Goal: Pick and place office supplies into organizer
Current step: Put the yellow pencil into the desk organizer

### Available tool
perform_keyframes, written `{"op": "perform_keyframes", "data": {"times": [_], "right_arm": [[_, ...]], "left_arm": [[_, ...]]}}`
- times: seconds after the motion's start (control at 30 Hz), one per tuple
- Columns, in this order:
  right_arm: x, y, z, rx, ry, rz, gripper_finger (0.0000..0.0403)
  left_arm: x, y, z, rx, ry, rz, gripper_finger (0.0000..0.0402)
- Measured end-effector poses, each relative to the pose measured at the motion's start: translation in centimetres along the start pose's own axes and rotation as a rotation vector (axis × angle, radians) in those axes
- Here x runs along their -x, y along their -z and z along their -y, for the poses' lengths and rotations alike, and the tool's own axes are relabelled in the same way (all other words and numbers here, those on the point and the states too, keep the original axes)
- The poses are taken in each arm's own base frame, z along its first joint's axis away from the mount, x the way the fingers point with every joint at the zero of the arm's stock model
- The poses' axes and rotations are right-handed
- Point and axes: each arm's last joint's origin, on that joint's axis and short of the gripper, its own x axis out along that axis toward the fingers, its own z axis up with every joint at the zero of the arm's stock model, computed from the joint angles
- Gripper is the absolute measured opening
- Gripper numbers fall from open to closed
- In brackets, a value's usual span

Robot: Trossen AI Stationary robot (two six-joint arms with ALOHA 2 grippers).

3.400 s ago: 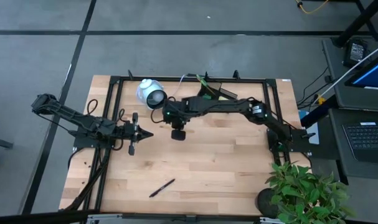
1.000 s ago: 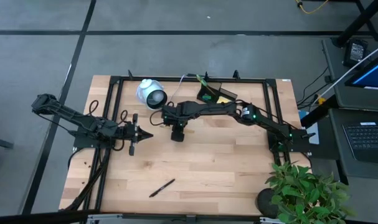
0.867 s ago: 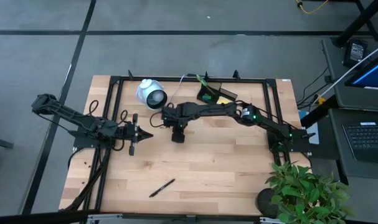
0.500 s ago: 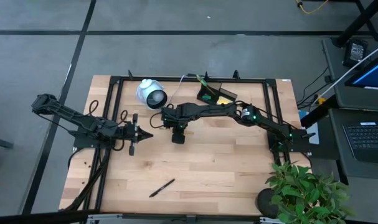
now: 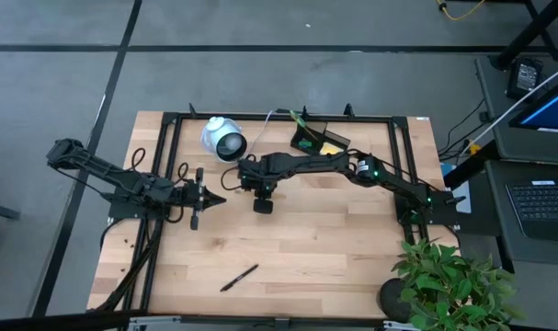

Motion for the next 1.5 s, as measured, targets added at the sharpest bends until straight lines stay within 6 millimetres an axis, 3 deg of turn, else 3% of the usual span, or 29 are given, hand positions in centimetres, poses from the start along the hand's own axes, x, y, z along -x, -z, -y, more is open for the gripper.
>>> {"op": "perform_keyframes", "data": {"times": [0.8, 1.5], "right_arm": [[0.1, -0.2, 0.0, -0.022, 0.022, 0.018, 0.0027], [5.0, -2.1, -0.4, 0.000, 0.027, 0.032, 0.0030]], "left_arm": [[0.0, 0.0, 0.0, -0.003, 0.000, 0.000, 0.0002], [0.0, 0.0, 0.0, -0.025, 0.000, 0.000, 0.0002]]}}
